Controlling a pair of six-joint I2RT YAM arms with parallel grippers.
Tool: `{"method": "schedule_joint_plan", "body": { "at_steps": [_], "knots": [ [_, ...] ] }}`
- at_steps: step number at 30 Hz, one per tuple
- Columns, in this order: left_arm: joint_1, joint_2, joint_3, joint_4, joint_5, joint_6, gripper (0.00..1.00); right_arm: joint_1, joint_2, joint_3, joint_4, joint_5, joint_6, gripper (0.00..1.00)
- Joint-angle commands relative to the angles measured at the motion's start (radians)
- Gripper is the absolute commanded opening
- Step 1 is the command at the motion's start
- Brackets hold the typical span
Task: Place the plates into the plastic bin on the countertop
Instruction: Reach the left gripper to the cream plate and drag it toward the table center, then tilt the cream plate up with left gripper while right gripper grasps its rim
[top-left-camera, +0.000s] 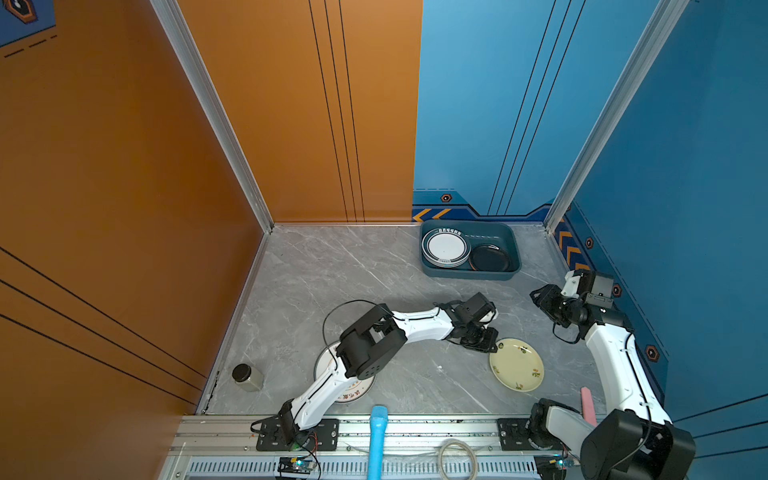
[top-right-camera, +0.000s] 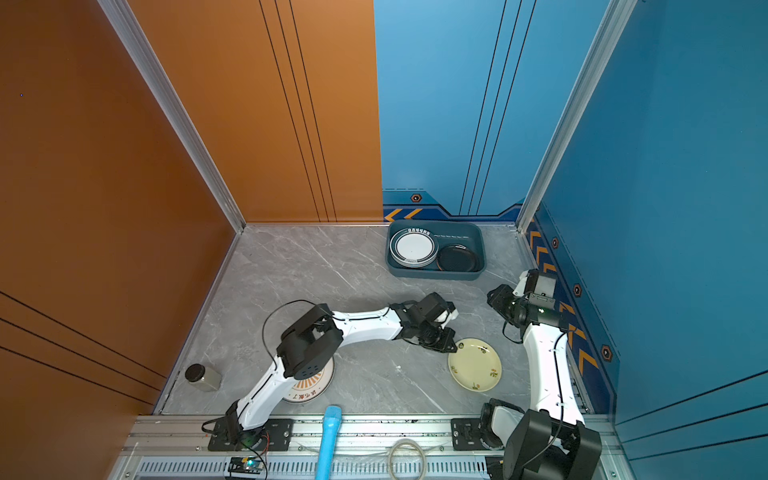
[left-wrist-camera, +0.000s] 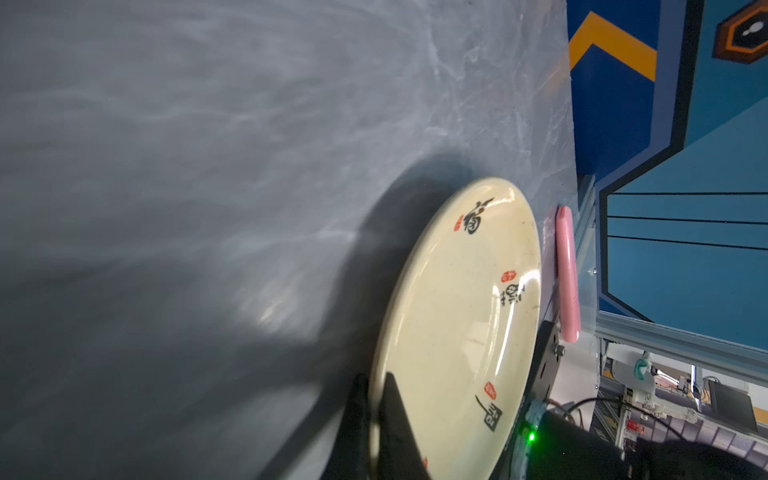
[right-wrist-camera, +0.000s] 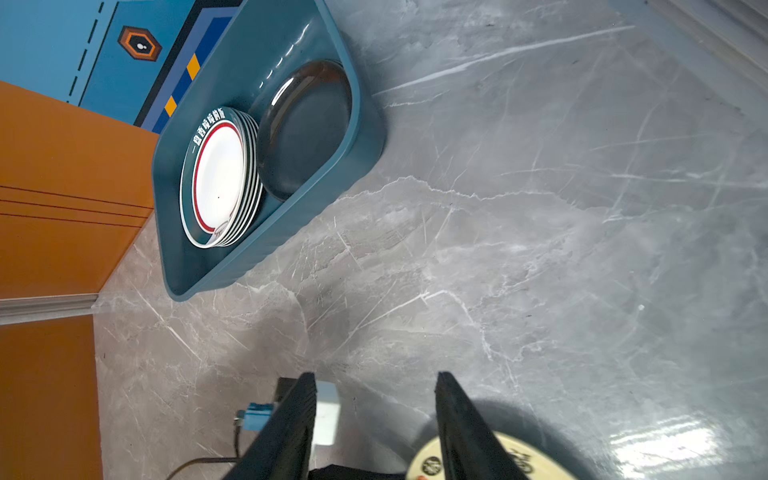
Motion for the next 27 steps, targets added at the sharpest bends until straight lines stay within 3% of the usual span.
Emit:
{"method": "schedule_joint_plan", "body": {
  "at_steps": [1,7,14,20,27],
  "knots": [
    [0.086,-0.144,-0.16,0.05,-0.032,0.049,0.0,0.034,-0.013,-0.018,0.031,-0.01,-0.024,0.49],
    [0.24,-0.39,-0.45,0.097,-0.009,0.081,0.0,0.094,0.028,-0.028,0.091,-0.082,-0.021,0.5],
    [0.419,-0.645,-0.681,0.061,0.032,0.139,0.0,0.193,0.158,-0.015,0.228,-0.353,0.005,0.56],
    [0.556,-0.778,-0.771,0.028,0.085,0.161,0.0,0.333,0.281,-0.016,0.44,-0.568,0.103,0.6],
    [0.626,-0.845,-0.812,0.02,0.137,0.168,0.0,0.471,0.378,0.029,0.467,-0.647,0.082,0.63]
  ]
}}
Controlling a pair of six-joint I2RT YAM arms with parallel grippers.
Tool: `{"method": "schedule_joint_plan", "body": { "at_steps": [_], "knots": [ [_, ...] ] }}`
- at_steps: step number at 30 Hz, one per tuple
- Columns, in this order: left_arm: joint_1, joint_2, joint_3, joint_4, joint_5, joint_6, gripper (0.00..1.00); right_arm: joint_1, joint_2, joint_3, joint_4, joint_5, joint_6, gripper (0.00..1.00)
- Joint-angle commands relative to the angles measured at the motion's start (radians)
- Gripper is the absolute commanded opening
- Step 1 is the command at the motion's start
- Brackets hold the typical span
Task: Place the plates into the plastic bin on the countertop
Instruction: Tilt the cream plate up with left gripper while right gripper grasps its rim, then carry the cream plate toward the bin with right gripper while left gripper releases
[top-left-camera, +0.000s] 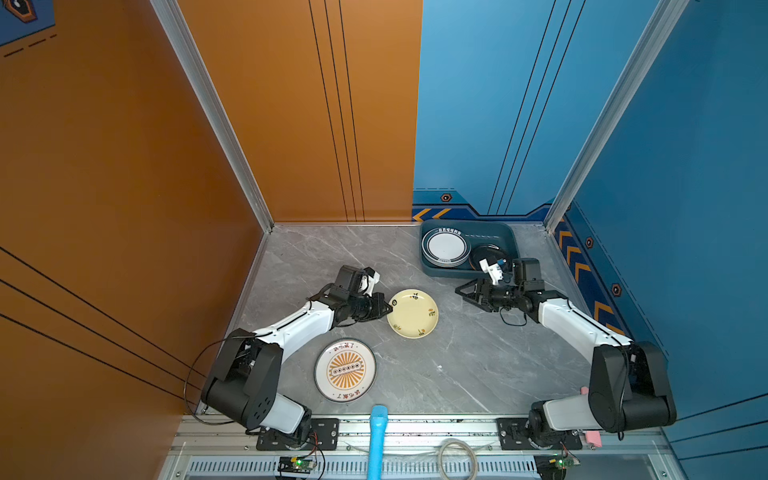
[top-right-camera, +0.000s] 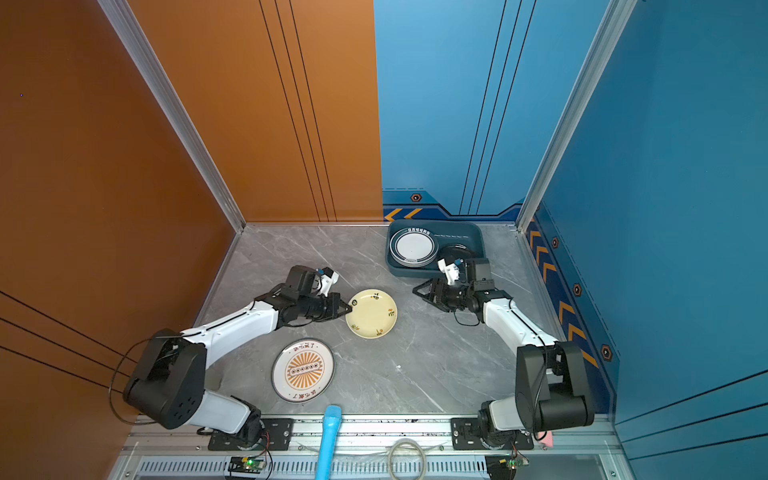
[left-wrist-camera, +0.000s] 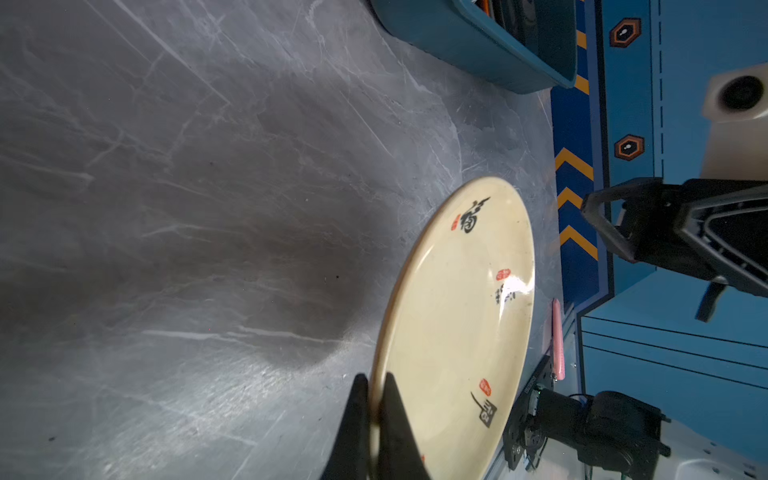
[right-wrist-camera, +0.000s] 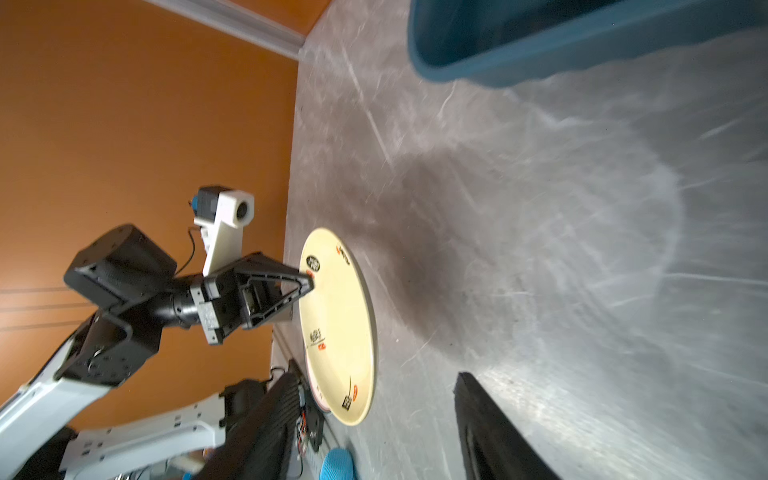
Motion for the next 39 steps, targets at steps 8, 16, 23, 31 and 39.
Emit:
{"method": "schedule_joint_plan", "body": {
  "at_steps": [8,16,23,31,39],
  "knots": [
    [0.026,-0.046,0.003,-0.002,0.088,0.012,0.0,0.119,0.094,0.058,0.07,-0.085,-0.003,0.6],
    [0.012,-0.013,0.038,0.021,0.093,-0.002,0.0,0.194,0.159,0.062,0.126,-0.088,0.018,0.44],
    [-0.023,0.028,0.056,0.053,0.09,-0.016,0.0,0.228,0.195,0.06,0.184,-0.092,0.049,0.23],
    [-0.069,0.065,0.073,0.072,0.071,-0.022,0.0,0.239,0.215,0.06,0.185,-0.082,0.051,0.06],
    [-0.065,0.061,0.058,0.063,0.056,-0.007,0.13,0.219,0.179,0.084,0.101,-0.053,0.023,0.0]
  ]
}}
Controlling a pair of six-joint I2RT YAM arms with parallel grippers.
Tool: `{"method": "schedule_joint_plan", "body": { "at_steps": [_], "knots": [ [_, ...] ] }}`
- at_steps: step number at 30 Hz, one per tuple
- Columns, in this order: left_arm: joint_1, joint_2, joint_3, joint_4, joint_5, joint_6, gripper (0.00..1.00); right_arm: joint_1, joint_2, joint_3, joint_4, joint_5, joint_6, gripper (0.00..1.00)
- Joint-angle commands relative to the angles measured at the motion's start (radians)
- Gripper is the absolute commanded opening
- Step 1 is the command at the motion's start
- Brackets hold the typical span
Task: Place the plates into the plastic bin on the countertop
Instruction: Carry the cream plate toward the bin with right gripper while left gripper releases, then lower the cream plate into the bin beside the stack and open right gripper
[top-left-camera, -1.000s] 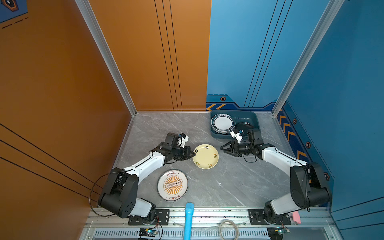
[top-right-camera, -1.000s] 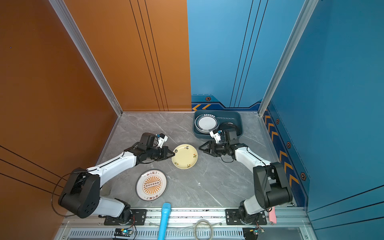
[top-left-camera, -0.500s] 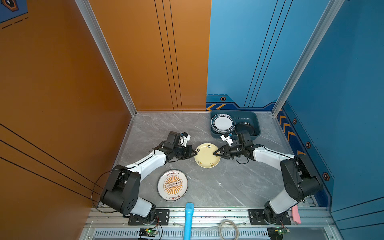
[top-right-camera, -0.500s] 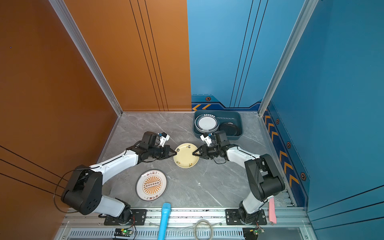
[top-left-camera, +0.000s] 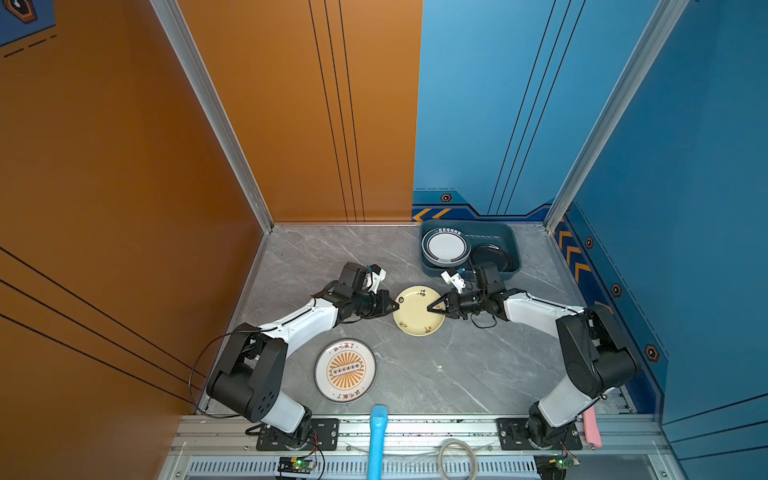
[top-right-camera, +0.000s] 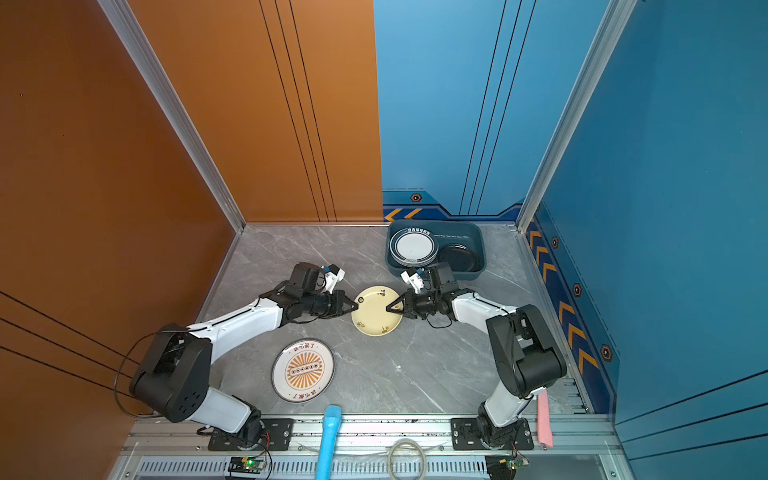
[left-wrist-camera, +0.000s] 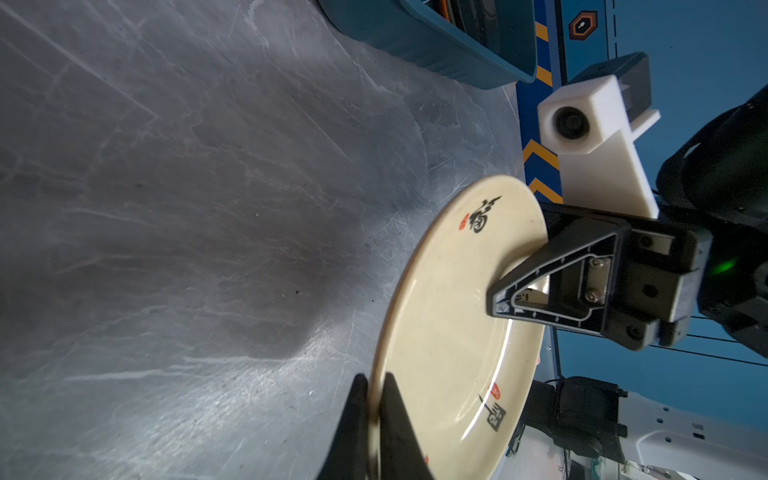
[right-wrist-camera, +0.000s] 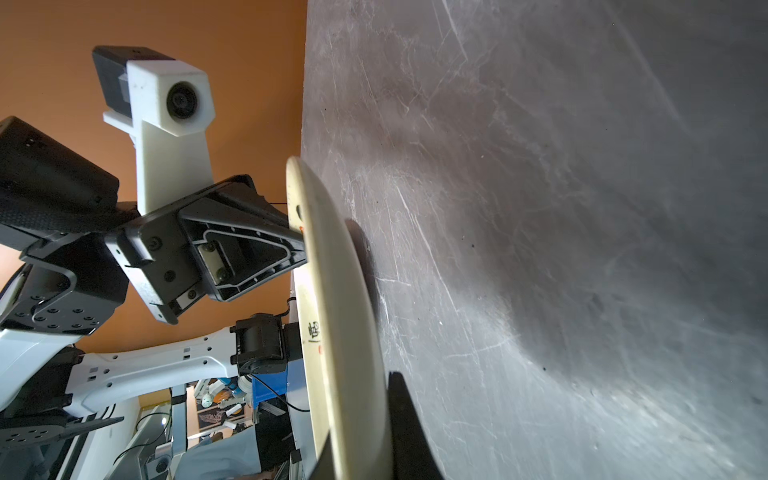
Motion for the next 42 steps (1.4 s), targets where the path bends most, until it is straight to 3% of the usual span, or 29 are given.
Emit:
{"method": "schedule_joint_plan", "body": {
  "at_steps": [1,9,10,13,18,26,33,42],
  "knots": [
    [-0.028,0.004,0.015,0.009,0.003,0.017,0.18,0.005,-0.04,0.057,-0.064,0.011,-0.047,0.0],
    [0.002,-0.095,-0.021,-0.044,-0.057,0.047,0.58,-0.073,-0.075,0.216,-0.367,0.093,-0.165,0.0],
    [0.005,-0.111,-0.026,-0.049,-0.066,0.048,0.65,-0.087,-0.076,0.238,-0.394,0.108,-0.172,0.0],
    [0.015,-0.151,-0.046,-0.061,-0.087,0.056,0.99,-0.129,-0.079,0.308,-0.469,0.148,-0.187,0.0],
    [0.037,-0.195,-0.079,-0.071,-0.102,0.056,0.98,-0.214,-0.077,0.41,-0.523,0.211,-0.166,0.0],
    [0.09,-0.292,-0.171,-0.098,-0.141,0.065,0.98,-0.343,-0.024,0.591,-0.628,0.406,-0.154,0.0],
    [0.163,-0.361,-0.239,-0.104,-0.114,0.076,0.98,-0.387,0.059,0.708,-0.695,0.597,-0.174,0.0],
    [0.197,-0.398,-0.26,-0.136,-0.087,0.081,0.98,-0.419,0.185,0.84,-0.759,0.744,-0.205,0.0]
  ]
}}
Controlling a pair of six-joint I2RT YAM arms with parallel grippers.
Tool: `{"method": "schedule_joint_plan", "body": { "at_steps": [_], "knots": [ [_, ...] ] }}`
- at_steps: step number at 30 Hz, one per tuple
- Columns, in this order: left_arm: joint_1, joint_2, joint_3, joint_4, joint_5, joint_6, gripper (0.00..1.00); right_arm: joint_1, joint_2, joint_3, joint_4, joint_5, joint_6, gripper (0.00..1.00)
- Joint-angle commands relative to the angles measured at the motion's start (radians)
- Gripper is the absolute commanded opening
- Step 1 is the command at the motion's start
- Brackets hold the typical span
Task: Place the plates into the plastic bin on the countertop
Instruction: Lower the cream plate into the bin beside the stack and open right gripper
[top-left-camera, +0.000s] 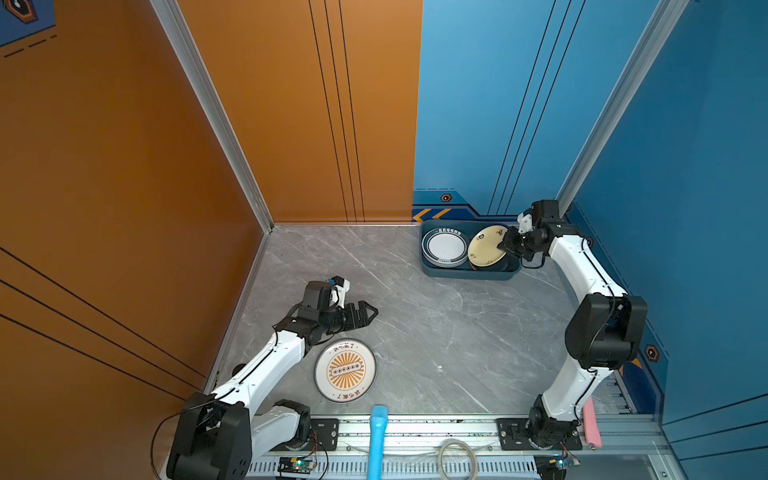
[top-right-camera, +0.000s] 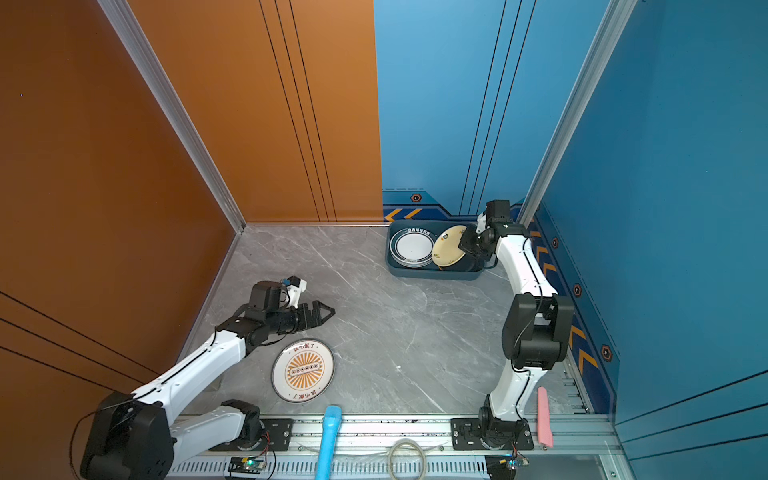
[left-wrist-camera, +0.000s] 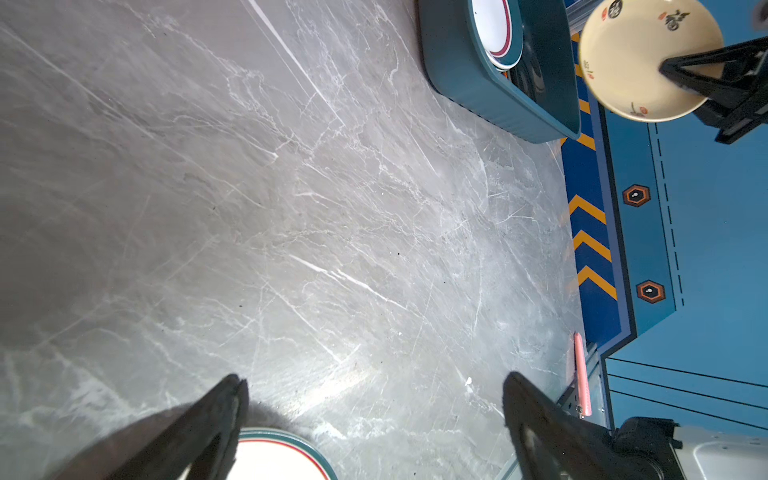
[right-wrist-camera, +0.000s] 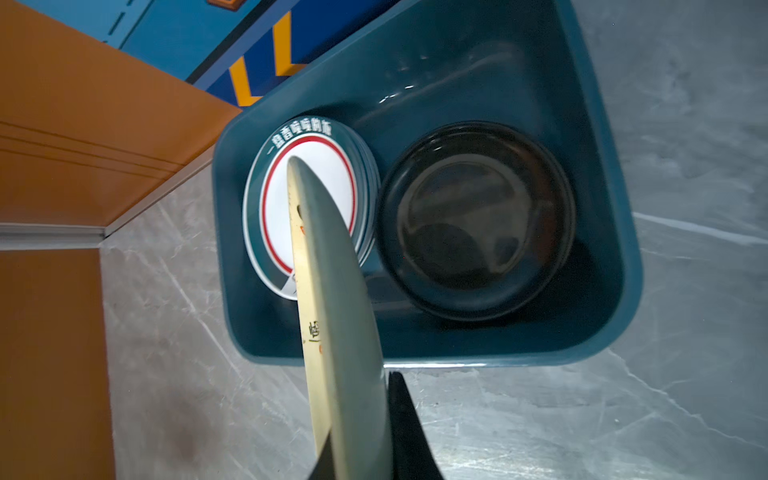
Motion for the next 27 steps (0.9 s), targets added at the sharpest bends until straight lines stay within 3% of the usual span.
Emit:
{"method": "schedule_joint_plan", "body": {
  "at_steps": [1,10,27],
  "knots": [
    [0.011,-0.013,-0.01,-0.021,0.028,0.025,0.98,-0.021,0.022,0.071,-0.05,0.1,-0.026,0.0],
    [0.017,0.005,-0.013,-0.01,0.039,0.02,0.98,-0.046,0.145,0.201,-0.114,0.148,-0.038,0.0],
    [0.025,0.029,-0.013,0.034,0.051,0.017,0.98,-0.049,0.31,0.259,-0.129,0.149,-0.037,0.0]
  ]
}}
